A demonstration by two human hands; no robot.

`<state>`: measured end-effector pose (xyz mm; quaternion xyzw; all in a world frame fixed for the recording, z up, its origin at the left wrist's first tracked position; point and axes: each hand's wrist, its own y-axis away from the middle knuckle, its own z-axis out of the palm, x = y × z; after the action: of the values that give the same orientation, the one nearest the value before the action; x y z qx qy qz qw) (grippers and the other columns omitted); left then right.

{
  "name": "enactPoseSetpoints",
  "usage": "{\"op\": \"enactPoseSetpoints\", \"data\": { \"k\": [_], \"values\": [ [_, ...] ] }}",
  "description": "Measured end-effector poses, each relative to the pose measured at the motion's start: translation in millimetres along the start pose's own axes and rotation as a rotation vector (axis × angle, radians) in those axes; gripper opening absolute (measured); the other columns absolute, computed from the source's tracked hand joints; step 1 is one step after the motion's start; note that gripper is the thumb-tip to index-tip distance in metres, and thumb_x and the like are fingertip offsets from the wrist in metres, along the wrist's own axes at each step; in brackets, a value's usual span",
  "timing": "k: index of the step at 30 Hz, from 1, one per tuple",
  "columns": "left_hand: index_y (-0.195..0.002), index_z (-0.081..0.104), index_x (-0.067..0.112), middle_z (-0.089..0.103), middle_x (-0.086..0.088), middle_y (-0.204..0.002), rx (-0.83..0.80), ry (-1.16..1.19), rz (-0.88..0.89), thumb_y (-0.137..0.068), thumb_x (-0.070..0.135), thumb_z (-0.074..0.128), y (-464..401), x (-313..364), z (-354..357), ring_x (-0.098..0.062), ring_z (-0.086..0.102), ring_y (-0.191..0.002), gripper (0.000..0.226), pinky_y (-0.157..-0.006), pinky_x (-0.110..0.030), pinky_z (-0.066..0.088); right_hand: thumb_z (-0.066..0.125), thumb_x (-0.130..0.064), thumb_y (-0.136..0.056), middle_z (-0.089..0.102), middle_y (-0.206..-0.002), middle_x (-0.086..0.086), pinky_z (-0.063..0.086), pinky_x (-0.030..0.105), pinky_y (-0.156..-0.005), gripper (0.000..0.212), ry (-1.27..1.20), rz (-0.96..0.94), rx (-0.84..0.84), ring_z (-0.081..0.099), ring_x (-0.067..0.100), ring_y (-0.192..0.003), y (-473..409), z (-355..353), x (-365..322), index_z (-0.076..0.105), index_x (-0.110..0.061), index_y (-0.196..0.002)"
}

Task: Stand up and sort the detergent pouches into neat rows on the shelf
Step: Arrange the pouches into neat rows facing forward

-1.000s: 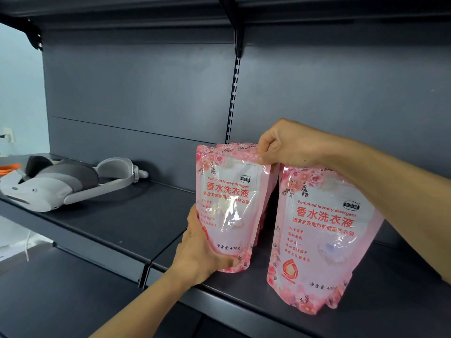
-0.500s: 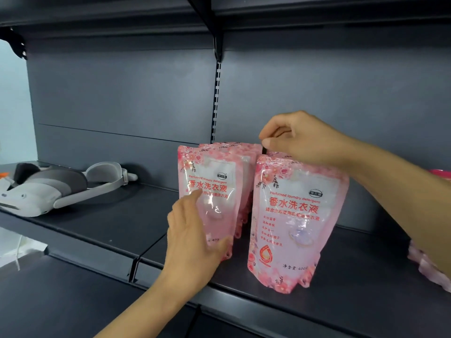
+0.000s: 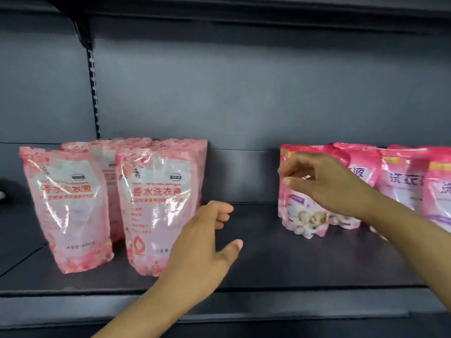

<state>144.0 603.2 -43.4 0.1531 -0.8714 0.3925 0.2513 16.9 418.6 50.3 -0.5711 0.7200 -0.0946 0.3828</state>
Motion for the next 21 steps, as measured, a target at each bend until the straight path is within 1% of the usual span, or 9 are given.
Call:
{"op": "enactPoseSetpoints", "data": {
  "k": [4, 7, 10, 12, 14, 16, 17, 19, 21],
  "values": [
    [-0.111, 0.041, 0.044, 0.048, 0.028, -0.11, -0.092, 0.002, -0.013, -0.081, 0.031, 0.068, -18.8, 20.5, 45.3, 0.011, 0.048, -0.102, 0.043, -0.08, -0.005, 0.036, 0.066, -0.011, -0.084, 0.068, -0.092, -0.009, 0.049, 0.011, -0.074, 0.009, 0.023, 0.094, 0.052, 0.064, 0.004, -0.086, 25.7, -40.6, 54.7, 0.065, -0.017, -0.091],
    [-0.109, 0.043, 0.042, 0.048, 0.027, -0.11, -0.125, 0.011, -0.038, -0.082, 0.029, 0.069, -36.5, 35.6, 79.7, 0.01, 0.049, -0.102, 0.04, -0.076, -0.003, 0.036, 0.066, -0.011, -0.084, 0.068, -0.092, -0.007, 0.05, 0.014, -0.076, 0.011, 0.048, 0.115, 0.103, 0.064, 0.007, -0.087, 32.7, -68.9, 91.1, 0.065, -0.018, -0.091],
    [-0.099, 0.043, 0.046, 0.049, 0.027, -0.108, -0.128, 0.037, -0.07, -0.082, 0.026, 0.069, -55.5, 52.7, 115.7, 0.012, 0.049, -0.1, 0.037, -0.072, -0.001, 0.037, 0.067, -0.008, -0.083, 0.068, -0.088, -0.007, 0.046, 0.007, -0.072, 0.012, 0.074, 0.091, 0.146, 0.062, 0.001, -0.079, 33.5, -93.7, 123.6, 0.064, -0.017, -0.09],
    [-0.104, 0.043, 0.044, 0.049, 0.025, -0.11, -0.112, 0.055, -0.104, -0.081, 0.025, 0.07, -69.5, 63.2, 140.5, 0.013, 0.048, -0.1, 0.04, -0.071, 0.001, 0.037, 0.068, -0.009, -0.082, 0.066, -0.085, -0.012, 0.045, 0.004, -0.07, 0.013, 0.114, 0.064, 0.17, 0.061, -0.002, -0.076, 31.1, -109.6, 143.5, 0.063, -0.02, -0.088],
    [-0.118, 0.042, 0.036, 0.047, 0.02, -0.118, -0.071, 0.07, -0.143, -0.08, 0.027, 0.071, -83.4, 70.3, 163.4, 0.007, 0.048, -0.106, 0.049, -0.072, -0.001, 0.036, 0.068, -0.009, -0.082, 0.064, -0.085, -0.014, 0.046, 0.007, -0.073, 0.014, 0.126, 0.054, 0.174, 0.062, -0.002, -0.077, 26.1, -125.8, 160.8, 0.062, -0.021, -0.089],
    [-0.131, 0.033, 0.031, 0.037, 0.017, -0.126, -0.01, 0.072, -0.171, -0.077, 0.029, 0.074, -95.5, 76.9, 180.1, 0.001, 0.042, -0.116, 0.068, -0.082, -0.007, 0.032, 0.069, -0.01, -0.081, 0.064, -0.09, -0.01, 0.05, 0.016, -0.08, 0.018, 0.08, 0.062, 0.137, 0.062, 0.004, -0.084, 18.3, -137.8, 174.5, 0.06, -0.02, -0.094],
    [-0.135, 0.027, 0.03, 0.032, 0.017, -0.127, 0.022, 0.072, -0.181, -0.075, 0.028, 0.076, -100.9, 79.6, 185.9, 0.0, 0.037, -0.119, 0.077, -0.088, -0.011, 0.03, 0.07, -0.011, -0.081, 0.064, -0.094, -0.007, 0.052, 0.023, -0.084, 0.022, 0.037, 0.071, 0.097, 0.063, 0.008, -0.087, 13.9, -140.1, 178.5, 0.059, -0.021, -0.097],
    [-0.138, 0.019, 0.03, 0.025, 0.018, -0.124, 0.063, 0.09, -0.219, -0.069, 0.023, 0.08, -111.1, 80.8, 192.1, 0.001, 0.026, -0.119, 0.093, -0.093, -0.016, 0.026, 0.072, -0.012, -0.078, 0.062, -0.099, -0.004, 0.053, 0.033, -0.087, 0.031, -0.049, 0.076, -0.003, 0.063, 0.013, -0.092, 3.1, -137.4, 180.6, 0.056, -0.02, -0.104],
    [-0.141, 0.011, 0.03, 0.019, 0.018, -0.122, 0.067, 0.145, -0.302, -0.064, 0.018, 0.084, -119.7, 75.7, 194.0, 0.003, 0.019, -0.117, 0.106, -0.095, -0.019, 0.025, 0.074, -0.019, -0.076, 0.06, -0.103, -0.003, 0.052, 0.034, -0.089, 0.04, -0.074, 0.064, -0.089, 0.062, 0.013, -0.096, -9.3, -127.3, 176.9, 0.053, -0.02, -0.11]
  ]
}}
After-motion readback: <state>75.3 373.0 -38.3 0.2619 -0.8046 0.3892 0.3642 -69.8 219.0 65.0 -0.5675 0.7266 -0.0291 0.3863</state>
